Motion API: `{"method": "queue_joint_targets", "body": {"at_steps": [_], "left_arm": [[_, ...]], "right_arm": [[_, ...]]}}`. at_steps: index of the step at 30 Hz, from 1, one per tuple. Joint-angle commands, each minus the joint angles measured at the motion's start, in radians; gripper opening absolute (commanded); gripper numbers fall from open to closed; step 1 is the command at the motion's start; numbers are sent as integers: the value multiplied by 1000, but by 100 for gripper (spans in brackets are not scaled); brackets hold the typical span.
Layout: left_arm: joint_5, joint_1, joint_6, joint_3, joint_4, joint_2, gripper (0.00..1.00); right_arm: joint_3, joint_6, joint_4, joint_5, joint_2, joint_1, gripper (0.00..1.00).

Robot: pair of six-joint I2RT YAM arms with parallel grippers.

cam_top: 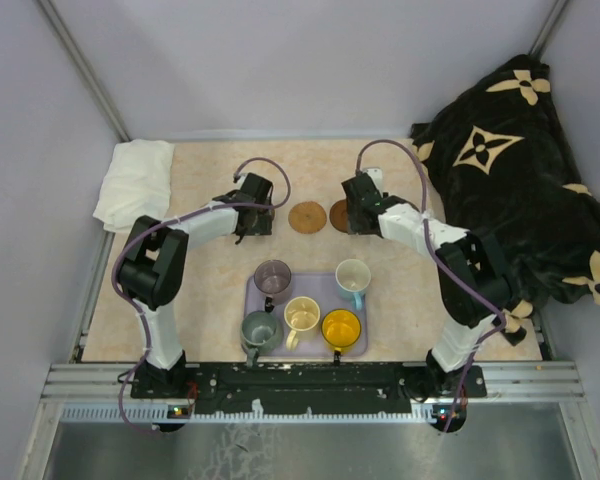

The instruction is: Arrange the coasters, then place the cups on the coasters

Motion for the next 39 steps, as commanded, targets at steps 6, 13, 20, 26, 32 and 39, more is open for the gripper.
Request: {"method": "queue_joint_targets", "body": {"at_steps": [6, 13, 20, 26, 32, 39], "left_arm": [[87, -2, 14, -76, 12, -102, 100], [136, -4, 21, -114, 40, -200, 99], [148, -4, 16, -152, 46, -279, 99], [166, -4, 5, -189, 56, -358, 99], [137, -4, 15, -221, 89, -443, 99], [77, -2, 46, -274, 163, -519, 99]], "right_arm": [[57, 0, 35, -40, 39, -5, 56], [67, -10, 33, -20, 26, -5, 56], [68, -19, 36, -5, 13, -5, 58], [91, -27, 33, -25, 38, -5, 57], [108, -26, 23, -28, 86, -5, 57], [149, -32, 43, -19, 137, -5, 59]]}}
